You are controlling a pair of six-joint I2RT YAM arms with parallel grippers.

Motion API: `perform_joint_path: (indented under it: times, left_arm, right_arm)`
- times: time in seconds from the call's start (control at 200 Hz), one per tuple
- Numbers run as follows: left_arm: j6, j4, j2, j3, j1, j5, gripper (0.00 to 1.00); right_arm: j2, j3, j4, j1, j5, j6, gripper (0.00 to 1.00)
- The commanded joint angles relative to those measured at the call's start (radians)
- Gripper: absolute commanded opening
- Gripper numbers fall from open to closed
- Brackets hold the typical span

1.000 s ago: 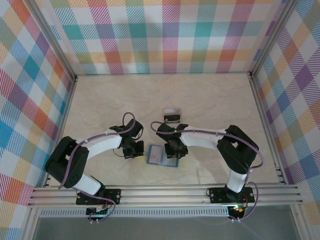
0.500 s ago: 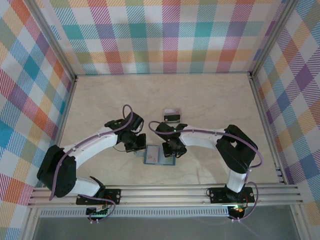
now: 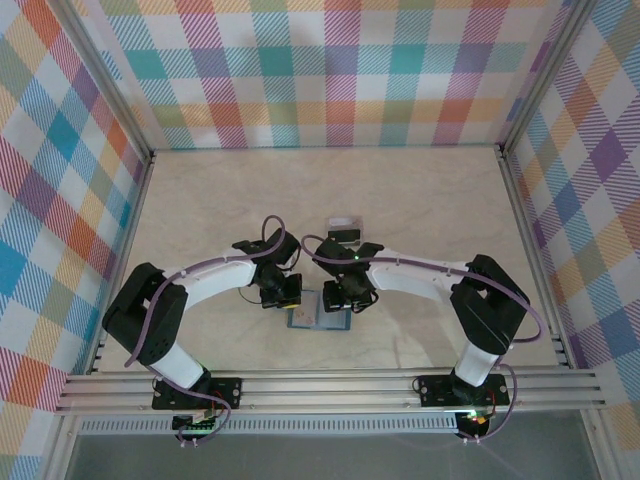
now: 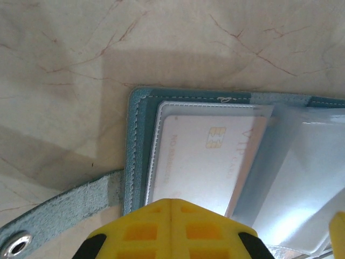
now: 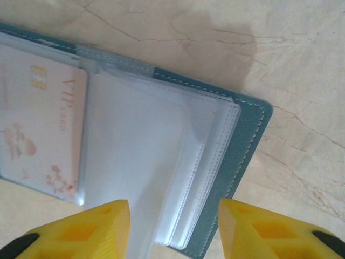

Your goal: Take the credit cards out of the card holder

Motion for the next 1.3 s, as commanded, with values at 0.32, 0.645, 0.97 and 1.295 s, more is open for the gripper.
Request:
perform_joint_path:
  times: [0.32, 0.645, 0.97, 1.295]
  left_arm:
    - [0.011, 0.003, 0.005, -0.036, 0.008, -0.016, 0.02]
    - [-0.013, 0.028, -0.043, -0.104, 0.026, 0.001, 0.01]
    - [-0.025, 0.019, -0.071, -0.13, 0.029, -0.003, 0.01]
    - [-0.018, -0.012, -0.086, -0.087, 0.031, -0.008, 0.01]
  right_arm:
    - [-0.031, 0.096, 0.065, -0.007, -0.205, 0.035, 0.35]
    - [0.086, 0.022, 0.293, -0.007, -0.312, 0.149, 0.23]
    - [0.121, -0.06, 0.313, -0.041, -0.295, 0.13, 0.23]
    - [0.089, -0.119, 0.347, -0.079, -0.303, 0.096, 0.23]
